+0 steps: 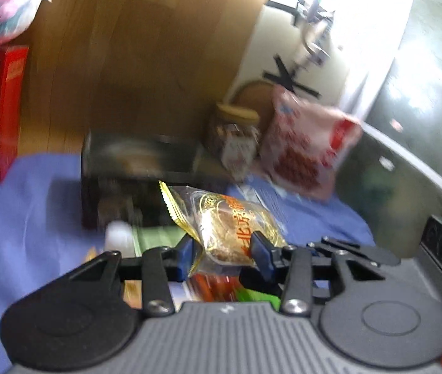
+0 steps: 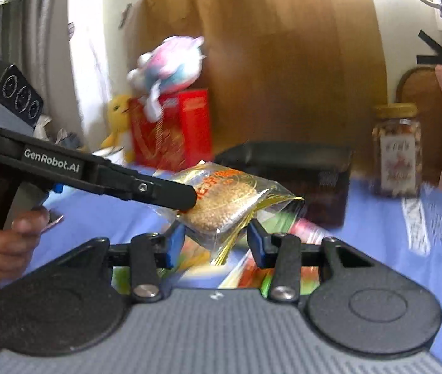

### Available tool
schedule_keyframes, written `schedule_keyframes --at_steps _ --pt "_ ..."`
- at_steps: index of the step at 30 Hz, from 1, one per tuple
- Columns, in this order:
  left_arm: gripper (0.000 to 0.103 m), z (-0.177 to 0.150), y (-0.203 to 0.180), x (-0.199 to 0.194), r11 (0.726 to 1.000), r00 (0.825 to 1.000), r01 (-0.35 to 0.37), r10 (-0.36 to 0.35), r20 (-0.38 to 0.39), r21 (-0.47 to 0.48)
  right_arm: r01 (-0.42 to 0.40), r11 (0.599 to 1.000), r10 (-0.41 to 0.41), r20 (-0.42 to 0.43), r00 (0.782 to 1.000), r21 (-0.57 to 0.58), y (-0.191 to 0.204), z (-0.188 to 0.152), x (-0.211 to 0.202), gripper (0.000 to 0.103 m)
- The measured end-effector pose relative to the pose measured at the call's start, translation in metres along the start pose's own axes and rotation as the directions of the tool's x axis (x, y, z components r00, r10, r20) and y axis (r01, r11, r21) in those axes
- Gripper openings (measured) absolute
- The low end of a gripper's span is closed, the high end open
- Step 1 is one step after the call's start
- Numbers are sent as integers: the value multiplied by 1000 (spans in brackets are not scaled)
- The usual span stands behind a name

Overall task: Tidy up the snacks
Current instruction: 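Lift the pastry bag with the left tool and release it into the tin, then reach the right tool to the pink UHA candy box and grasp it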

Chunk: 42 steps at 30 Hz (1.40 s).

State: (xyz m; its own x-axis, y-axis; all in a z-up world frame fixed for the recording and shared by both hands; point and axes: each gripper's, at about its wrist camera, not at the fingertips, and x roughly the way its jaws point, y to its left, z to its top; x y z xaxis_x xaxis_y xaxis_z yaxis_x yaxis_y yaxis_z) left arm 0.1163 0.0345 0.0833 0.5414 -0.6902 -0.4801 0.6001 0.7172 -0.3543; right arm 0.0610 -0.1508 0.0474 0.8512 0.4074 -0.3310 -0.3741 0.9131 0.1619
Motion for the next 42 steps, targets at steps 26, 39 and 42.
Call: schedule_keyframes --at_steps 26,39,42 --pt "49 -50 -16 76 995 992 82 -76 -98 56 125 838 -99 -77 992 531 -135 -59 -22 52" --pt "63 -81 -43 87 962 996 29 -6 -85 271 241 929 -203 -158 966 281 -98 -52 -3 49" --pt "63 -78 -40 86 966 996 42 -20 -89 255 240 931 -204 -154 967 276 -97 -52 -4 43"
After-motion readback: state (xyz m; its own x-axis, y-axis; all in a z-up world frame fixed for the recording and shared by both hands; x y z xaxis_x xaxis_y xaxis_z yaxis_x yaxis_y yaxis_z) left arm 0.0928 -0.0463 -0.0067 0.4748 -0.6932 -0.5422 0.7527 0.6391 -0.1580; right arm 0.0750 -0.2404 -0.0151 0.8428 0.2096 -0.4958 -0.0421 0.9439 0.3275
